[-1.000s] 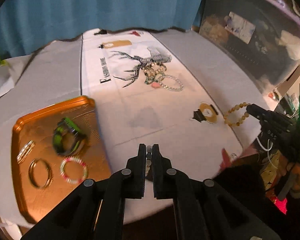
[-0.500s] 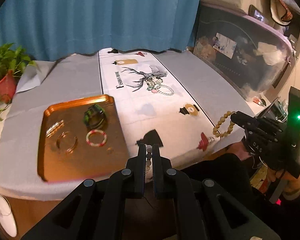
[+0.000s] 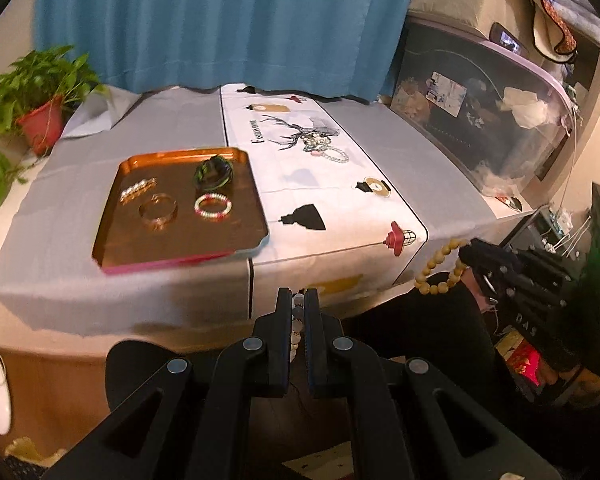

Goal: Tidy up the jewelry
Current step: 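Carry the pearl and amber bead bracelets in both tools over the copper tray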

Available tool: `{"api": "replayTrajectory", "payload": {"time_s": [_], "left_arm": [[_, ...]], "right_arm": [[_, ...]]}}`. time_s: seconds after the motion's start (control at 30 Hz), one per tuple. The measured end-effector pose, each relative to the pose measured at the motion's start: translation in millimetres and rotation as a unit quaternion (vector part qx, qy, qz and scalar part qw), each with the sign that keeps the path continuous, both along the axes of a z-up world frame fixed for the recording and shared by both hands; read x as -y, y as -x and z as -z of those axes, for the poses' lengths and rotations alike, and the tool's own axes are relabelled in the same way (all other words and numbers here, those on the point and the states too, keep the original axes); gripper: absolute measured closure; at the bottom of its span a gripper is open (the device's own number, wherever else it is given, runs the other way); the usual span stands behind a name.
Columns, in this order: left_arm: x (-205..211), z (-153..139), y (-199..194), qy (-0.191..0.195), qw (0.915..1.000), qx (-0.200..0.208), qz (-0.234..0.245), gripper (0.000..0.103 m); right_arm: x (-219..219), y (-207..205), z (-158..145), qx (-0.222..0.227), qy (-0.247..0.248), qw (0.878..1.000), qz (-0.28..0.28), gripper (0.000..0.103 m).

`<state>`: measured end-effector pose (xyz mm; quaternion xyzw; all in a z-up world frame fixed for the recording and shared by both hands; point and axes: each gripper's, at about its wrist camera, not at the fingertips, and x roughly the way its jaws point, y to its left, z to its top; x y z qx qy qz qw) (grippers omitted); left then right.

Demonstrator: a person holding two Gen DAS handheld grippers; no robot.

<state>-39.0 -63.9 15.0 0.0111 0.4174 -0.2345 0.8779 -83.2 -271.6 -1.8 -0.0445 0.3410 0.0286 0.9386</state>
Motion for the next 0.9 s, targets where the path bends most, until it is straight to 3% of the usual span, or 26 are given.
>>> {"api": "replayTrajectory", "payload": {"time_s": [0.27, 0.9], "left_arm": [[-15.3, 1.6, 16.5, 0.009, 0.9999, 0.005, -0.013, 0.099], [-44.7, 1.8, 5.7, 0.024, 0.9985, 0.007, -0.049, 0.099]], "right_arm": [[-19.2, 20.2, 6.5, -0.011, 0.005, 1.0, -0.022, 0.091], [-30.5, 4.9, 4.6, -0.019, 0.013, 0.999, -0.035, 0.091]]}}
